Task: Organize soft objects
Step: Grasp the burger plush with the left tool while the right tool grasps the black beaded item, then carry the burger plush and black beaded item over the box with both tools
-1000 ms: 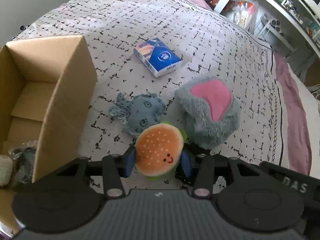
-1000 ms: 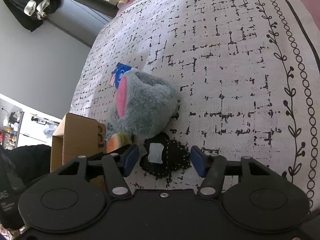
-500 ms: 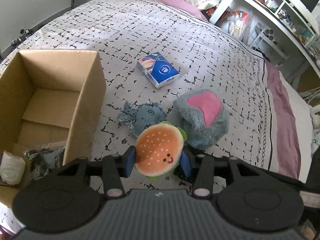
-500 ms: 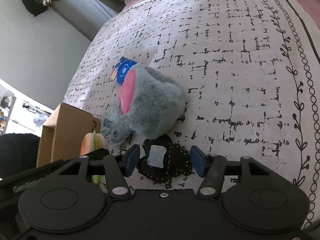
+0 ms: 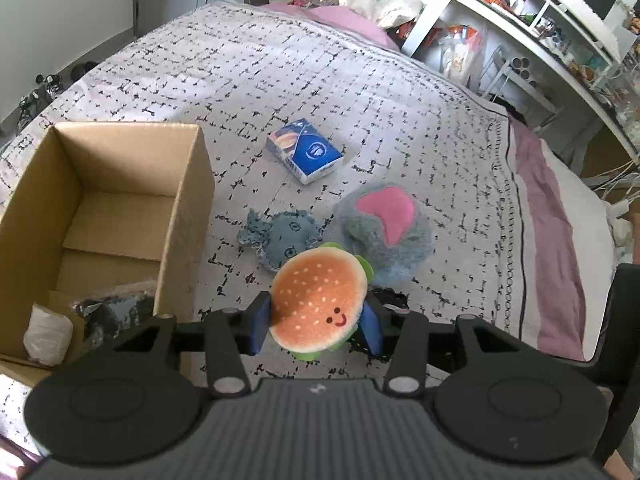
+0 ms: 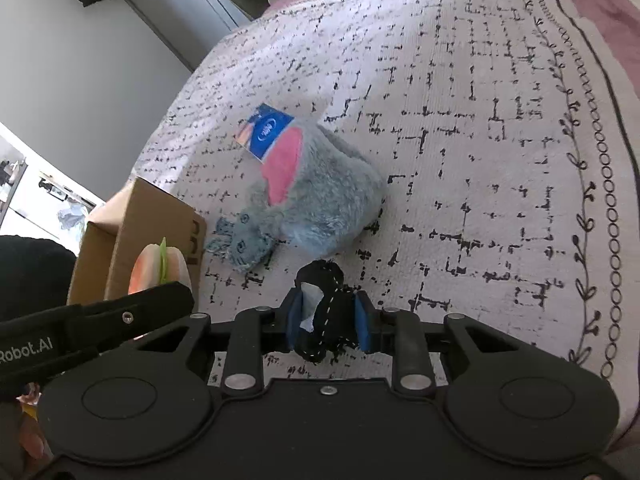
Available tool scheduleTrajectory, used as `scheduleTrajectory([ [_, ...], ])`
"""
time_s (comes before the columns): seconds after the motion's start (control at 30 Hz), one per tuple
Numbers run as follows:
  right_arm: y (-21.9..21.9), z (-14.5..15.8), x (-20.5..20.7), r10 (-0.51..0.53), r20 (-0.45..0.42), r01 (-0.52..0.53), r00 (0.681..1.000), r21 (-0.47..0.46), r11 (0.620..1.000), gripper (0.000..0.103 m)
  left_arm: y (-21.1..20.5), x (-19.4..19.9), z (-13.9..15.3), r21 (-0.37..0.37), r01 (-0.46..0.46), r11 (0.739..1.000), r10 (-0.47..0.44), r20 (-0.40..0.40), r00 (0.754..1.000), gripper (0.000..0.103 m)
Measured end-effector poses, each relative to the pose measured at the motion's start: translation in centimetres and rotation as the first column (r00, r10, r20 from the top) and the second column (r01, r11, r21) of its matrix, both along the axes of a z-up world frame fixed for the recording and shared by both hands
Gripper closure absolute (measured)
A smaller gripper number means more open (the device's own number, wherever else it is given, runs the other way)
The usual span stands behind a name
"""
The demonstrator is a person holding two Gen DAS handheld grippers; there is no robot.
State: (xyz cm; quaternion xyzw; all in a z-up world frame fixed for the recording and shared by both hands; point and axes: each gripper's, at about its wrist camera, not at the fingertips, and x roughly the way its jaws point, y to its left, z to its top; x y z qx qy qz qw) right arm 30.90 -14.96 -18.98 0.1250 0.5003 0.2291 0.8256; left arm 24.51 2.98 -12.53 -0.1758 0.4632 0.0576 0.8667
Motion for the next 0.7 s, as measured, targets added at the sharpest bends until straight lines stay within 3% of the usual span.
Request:
scheduleTrajectory([
  [0.2,-0.9,1.8,-1.5,-0.029,0.005,0.029,1.0,0.019,0.999,0.076,0.5,-1.8,1.3,0.002,-0.011,1.0,0.011,0.021,1.0,0.057],
  [0.7,-0.5,7.8,-5.6,-0.05,0.126,0.047,0.991,0.028,0.998,0.075,2.1,-6.5,4.0,0.001,-0.034,0.999,0.034,0.067,0.997,0.057],
])
